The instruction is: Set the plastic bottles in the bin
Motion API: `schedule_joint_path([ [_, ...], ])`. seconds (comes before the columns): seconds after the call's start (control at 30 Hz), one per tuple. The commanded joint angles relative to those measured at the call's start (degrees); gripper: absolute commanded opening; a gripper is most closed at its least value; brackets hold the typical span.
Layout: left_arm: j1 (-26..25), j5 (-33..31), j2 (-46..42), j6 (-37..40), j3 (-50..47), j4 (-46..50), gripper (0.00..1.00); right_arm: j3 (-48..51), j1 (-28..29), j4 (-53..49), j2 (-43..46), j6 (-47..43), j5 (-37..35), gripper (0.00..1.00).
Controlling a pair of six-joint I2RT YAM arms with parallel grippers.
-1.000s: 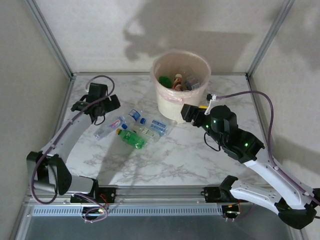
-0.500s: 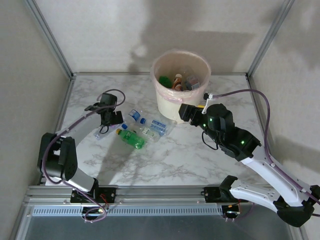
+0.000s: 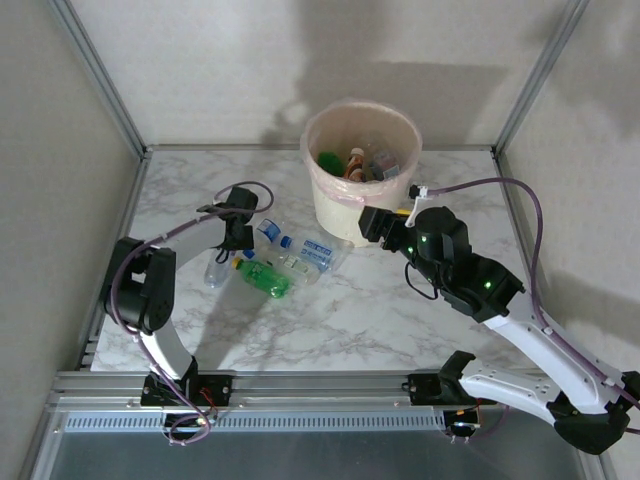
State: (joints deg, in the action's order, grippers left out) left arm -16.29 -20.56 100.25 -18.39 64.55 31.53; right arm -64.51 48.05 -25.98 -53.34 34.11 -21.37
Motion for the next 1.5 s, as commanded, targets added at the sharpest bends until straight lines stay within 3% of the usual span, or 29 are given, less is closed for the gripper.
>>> schedule_joint_path([
  [0.0,0.9,-1.6,2.2,0.6,1.6,0.7,1.0,-0.9,0.6,-0.4,1.1,0.2,-1.3,0.8],
  [0.3,5.2,6.8,6.0,-2.0,2.4,-2.5,0.95,-0.9,0.6,-0.8,1.5,0.3,-1.5,0.8],
  [0.6,10.1,12.9,7.9,-4.2,2.8,-5.1,0.84,-0.8,0.6,-1.1,1.2,0.6,-1.7,0.79],
  [1.03,11.1,14.1,6.0,-6.2,1.5,-6.7,0.64,0.3,1.2,0.5,-0.5,2.3,1.0,0.78],
  [1.47,11.4,15.6,-1.1,-7.6,1.1,-5.4,0.55,-1.6,2.2,0.7,-2.3,1.6,1.1,0.77],
])
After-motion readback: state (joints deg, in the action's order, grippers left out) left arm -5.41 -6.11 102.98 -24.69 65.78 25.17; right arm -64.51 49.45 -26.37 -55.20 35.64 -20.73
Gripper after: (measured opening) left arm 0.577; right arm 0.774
